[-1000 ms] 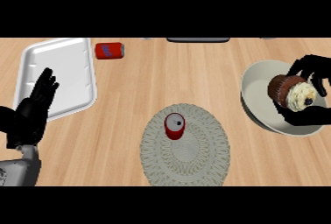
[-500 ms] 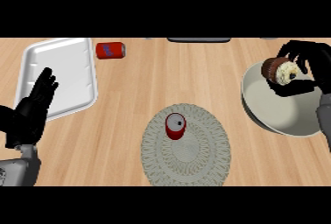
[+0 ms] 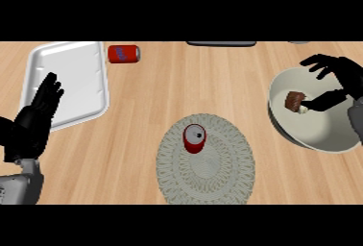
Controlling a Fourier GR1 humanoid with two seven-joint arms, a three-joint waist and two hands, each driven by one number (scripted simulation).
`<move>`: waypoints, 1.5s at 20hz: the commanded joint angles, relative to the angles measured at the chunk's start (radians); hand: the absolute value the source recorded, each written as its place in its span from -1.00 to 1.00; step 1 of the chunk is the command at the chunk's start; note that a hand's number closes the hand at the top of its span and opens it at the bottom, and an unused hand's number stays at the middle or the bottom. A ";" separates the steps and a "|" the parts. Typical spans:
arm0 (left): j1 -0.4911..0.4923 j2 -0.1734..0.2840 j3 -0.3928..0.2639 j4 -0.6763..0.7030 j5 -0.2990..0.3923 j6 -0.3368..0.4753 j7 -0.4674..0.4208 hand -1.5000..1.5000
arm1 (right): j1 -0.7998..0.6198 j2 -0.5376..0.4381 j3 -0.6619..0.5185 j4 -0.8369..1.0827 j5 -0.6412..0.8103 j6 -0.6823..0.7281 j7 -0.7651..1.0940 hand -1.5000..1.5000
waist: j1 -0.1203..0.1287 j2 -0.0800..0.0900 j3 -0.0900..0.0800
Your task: Pick the cupcake from the placemat and place it in the bowl
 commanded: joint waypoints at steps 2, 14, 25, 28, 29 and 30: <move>0.033 -0.025 0.001 0.046 -0.015 0.002 -0.067 0.00 | -0.059 0.029 -0.072 0.150 -0.085 0.021 -0.143 -1.00 | -0.006 -0.001 0.000; -0.010 0.005 0.036 0.031 -0.005 0.002 -0.010 0.00 | -0.088 -0.171 -0.489 0.343 -0.534 0.340 -0.195 -1.00 | -0.014 -0.001 0.001; -0.012 -0.035 0.003 0.024 -0.022 0.007 -0.033 0.00 | 0.066 -0.394 -0.542 0.580 -0.562 0.660 -0.388 -1.00 | 0.001 0.010 0.006; -0.006 -0.024 0.013 0.034 -0.003 -0.020 -0.028 0.00 | 0.092 -0.432 -0.540 0.563 -0.569 0.721 -0.421 -1.00 | -0.005 0.007 0.005; 0.010 -0.015 0.018 0.033 -0.013 -0.016 -0.037 0.00 | 0.052 -0.450 -0.555 0.569 -0.588 0.723 -0.385 -1.00 | 0.005 0.008 0.006; -0.042 -0.031 0.004 0.043 -0.021 -0.001 -0.018 0.00 | 0.058 -0.431 -0.548 0.559 -0.586 0.720 -0.403 -1.00 | -0.003 0.009 0.006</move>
